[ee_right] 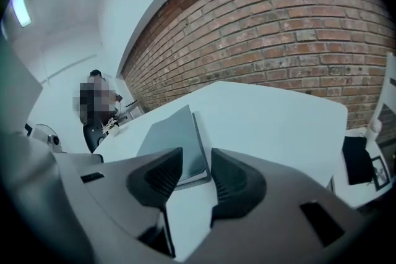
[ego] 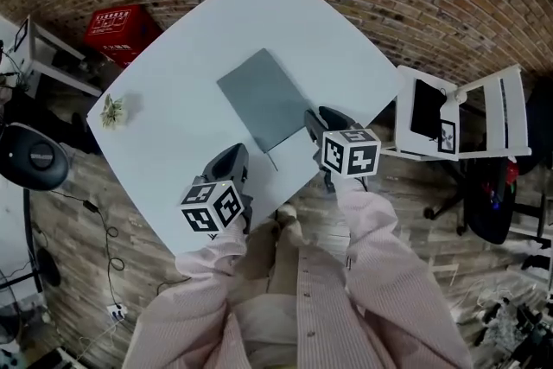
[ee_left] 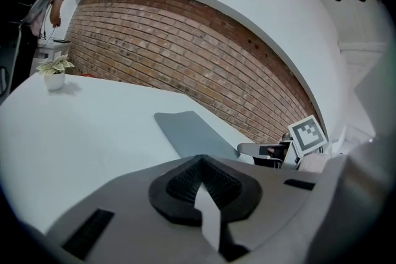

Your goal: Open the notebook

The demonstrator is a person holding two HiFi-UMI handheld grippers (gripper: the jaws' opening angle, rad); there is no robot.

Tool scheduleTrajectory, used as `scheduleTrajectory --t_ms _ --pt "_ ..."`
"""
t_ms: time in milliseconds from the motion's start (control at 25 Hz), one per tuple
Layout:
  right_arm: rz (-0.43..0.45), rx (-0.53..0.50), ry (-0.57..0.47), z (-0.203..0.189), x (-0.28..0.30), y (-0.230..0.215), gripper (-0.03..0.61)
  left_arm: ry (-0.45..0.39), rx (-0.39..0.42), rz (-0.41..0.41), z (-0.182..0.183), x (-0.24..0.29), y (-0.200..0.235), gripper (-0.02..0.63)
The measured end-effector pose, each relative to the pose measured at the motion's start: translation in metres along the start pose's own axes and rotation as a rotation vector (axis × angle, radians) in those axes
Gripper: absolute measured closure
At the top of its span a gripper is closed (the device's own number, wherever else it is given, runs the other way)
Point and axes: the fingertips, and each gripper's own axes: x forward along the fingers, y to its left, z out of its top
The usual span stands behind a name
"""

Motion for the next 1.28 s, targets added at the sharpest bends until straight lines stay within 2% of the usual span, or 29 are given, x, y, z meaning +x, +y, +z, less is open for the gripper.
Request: scheduleTrajectory --t_ms 400,560,920,1280 --pt "0.023 -0.006 0.12 -0.014 0.018 0.004 0.434 0.025 -0.021 -0.008 -0.003 0.013 0.007 0.62" --pt "0.035 -0.02 0.159 -0.013 0.019 0.004 0.459 0.032 -0.022 -0.014 -0.005 0.016 0.003 0.62" --pt "0.035 0.012 0.172 -0.013 0.02 0.0 0.505 0.035 -0.017 -0.015 -0.009 0.015 0.0 0.62" --pt "0.035 0.054 0.115 -0.005 0.012 0.0 0.551 0.01 -0.02 0.0 -0.008 0.004 -0.002 0.62"
